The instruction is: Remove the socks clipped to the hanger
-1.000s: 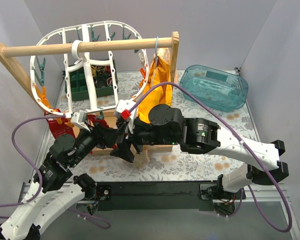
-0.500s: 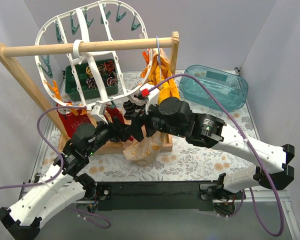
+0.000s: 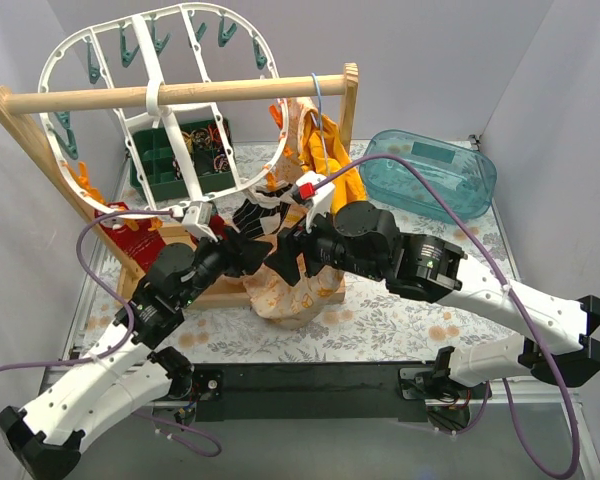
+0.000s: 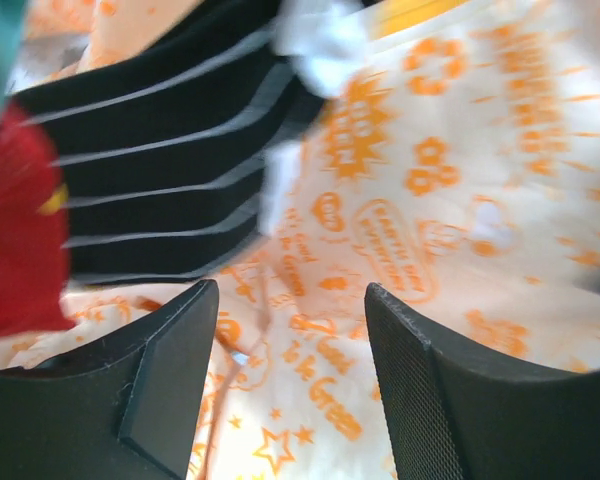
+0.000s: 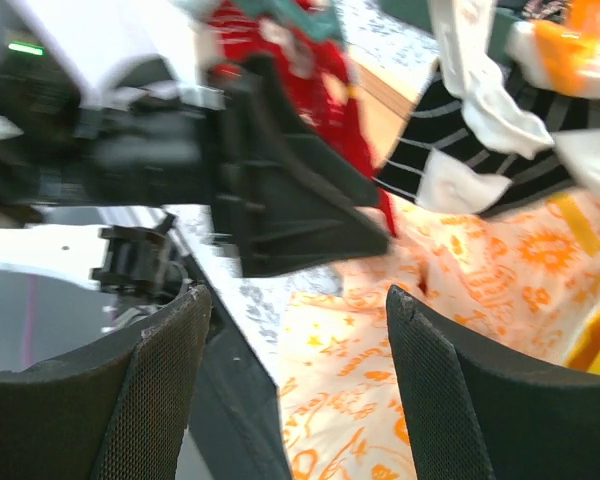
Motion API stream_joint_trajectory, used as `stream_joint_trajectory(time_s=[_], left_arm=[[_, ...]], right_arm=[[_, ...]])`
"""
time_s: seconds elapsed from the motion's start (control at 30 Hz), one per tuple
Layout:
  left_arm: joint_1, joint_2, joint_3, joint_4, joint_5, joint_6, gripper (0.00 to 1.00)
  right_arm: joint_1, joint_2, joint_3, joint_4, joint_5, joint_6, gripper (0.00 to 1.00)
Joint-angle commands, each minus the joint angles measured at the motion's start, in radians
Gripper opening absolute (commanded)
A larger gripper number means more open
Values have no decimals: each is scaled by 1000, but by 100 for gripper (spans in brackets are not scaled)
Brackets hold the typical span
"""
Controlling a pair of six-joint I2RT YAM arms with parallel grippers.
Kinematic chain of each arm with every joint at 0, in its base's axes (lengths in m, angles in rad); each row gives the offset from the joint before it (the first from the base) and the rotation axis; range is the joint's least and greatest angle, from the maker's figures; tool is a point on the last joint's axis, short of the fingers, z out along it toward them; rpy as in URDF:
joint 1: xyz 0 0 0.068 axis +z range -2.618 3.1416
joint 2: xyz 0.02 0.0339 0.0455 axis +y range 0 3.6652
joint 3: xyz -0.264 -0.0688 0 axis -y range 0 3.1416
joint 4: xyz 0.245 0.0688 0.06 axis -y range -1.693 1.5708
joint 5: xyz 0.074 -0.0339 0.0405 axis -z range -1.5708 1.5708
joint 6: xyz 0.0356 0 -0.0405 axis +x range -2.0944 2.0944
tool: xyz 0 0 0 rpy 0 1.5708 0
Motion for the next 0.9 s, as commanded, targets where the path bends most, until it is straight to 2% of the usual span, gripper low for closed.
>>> stream_joint_trajectory(time_s=[0.0, 0.3, 0.53, 0.87], left_arm=[[-3, -93, -13, 25, 25, 14, 58], [-3, -247, 56, -170, 171, 11, 49], [-3, -321, 162, -272, 166, 23, 50], [-3, -284, 292, -337, 146, 28, 52]], right_arm=[[-11, -10, -22, 41, 79, -35, 76], [-11, 76, 30, 47, 91, -67, 73], [-10, 79, 21, 73, 113, -110, 74], [-11, 69, -106, 259, 176, -115, 86]])
